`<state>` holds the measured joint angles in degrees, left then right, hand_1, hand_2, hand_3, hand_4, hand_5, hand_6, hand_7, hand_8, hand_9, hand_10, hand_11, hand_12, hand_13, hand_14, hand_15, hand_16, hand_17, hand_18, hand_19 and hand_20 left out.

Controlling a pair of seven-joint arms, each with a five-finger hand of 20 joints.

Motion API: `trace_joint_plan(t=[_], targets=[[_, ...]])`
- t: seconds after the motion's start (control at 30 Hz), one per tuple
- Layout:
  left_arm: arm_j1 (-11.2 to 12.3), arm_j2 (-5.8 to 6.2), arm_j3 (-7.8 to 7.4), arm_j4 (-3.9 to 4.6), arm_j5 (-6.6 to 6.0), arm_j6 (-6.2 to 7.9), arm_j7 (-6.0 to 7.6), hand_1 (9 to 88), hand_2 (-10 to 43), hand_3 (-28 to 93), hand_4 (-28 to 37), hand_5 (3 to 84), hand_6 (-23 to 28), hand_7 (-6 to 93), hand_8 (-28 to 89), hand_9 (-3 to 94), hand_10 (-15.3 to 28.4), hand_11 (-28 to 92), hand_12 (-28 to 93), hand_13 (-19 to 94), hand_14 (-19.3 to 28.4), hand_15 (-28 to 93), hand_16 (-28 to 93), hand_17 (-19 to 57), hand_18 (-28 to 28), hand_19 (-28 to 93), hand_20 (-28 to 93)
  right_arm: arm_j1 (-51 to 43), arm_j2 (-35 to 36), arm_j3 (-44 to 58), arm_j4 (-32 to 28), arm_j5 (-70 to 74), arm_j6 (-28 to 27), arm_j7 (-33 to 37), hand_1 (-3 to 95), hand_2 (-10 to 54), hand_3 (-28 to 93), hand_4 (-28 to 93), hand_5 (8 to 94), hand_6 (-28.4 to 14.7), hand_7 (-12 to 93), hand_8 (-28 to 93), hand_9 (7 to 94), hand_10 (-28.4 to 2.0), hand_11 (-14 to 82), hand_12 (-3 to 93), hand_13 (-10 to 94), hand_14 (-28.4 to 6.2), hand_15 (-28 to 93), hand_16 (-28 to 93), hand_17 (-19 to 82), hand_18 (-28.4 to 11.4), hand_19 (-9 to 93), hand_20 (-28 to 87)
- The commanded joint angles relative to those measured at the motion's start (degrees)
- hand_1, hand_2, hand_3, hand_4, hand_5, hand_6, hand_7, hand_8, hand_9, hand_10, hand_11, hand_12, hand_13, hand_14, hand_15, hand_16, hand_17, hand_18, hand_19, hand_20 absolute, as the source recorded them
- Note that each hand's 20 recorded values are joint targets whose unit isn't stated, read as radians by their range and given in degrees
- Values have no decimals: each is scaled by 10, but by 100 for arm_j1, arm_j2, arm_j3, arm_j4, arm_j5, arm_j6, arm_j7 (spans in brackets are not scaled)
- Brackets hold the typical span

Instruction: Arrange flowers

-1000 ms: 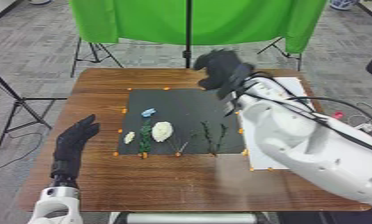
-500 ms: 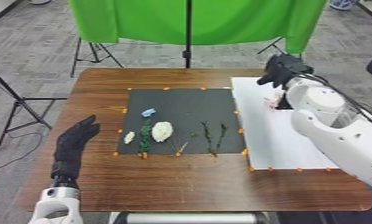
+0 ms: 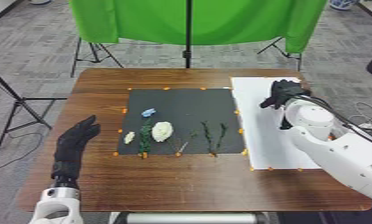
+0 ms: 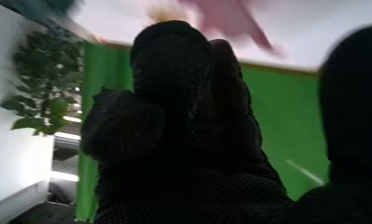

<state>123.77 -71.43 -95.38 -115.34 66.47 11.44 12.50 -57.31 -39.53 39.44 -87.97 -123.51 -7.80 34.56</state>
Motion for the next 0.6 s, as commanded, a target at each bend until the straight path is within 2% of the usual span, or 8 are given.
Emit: trace_joint_plan(t=[0.03,0.07,0.13,0.3,0.47,0.6], targets=[[87,-21,-22,-22,-22,39,-49,183,73,644,-283,450,50,90,-54,437,131,174,149,307,167,220,28,8,143,88,197,-190,80,-358,213,-418,1529,-153,421,-95,633,-196,653,0,141,-86,749,-127,164,189,884,-39,559,322,619,-114,932,496],[112,-27,-35,-31,-27,44,-41,184,74,642,-283,450,50,90,-54,437,131,174,148,307,167,220,28,8,143,88,197,-214,107,-368,152,-473,1846,-228,459,-95,608,-195,678,0,149,-26,769,-122,173,188,889,-38,558,326,624,-111,932,501],[135,-23,-41,-41,-34,69,-43,184,74,642,-283,450,50,90,-54,437,131,174,149,307,167,221,28,8,143,88,197,-212,160,-351,-126,-506,2170,-319,547,-95,572,-186,761,2,174,66,843,-103,141,264,911,-31,556,334,650,-103,932,518],[106,-9,-11,-19,-24,18,-29,183,74,644,-283,450,50,91,-54,437,131,175,149,307,167,222,28,8,143,88,197,135,248,-687,-972,-520,2655,-724,588,-95,569,-190,803,5,185,96,890,-98,139,297,928,-21,559,340,668,-101,932,538],[25,-5,41,11,4,-36,-41,183,74,645,-283,450,50,91,-54,437,131,175,149,307,167,222,27,8,143,88,197,541,109,-1174,-1543,-20,2215,-1194,586,-95,571,-188,805,7,183,95,890,-95,137,301,926,-19,559,345,667,-100,932,543],[23,-13,38,7,9,-18,-47,184,74,645,-283,450,50,90,-54,437,131,175,148,307,167,221,27,8,143,89,197,786,-88,-1639,-1671,251,1950,-1506,582,-95,573,-190,803,9,183,94,888,-91,125,308,924,-18,560,348,662,-100,932,550]])
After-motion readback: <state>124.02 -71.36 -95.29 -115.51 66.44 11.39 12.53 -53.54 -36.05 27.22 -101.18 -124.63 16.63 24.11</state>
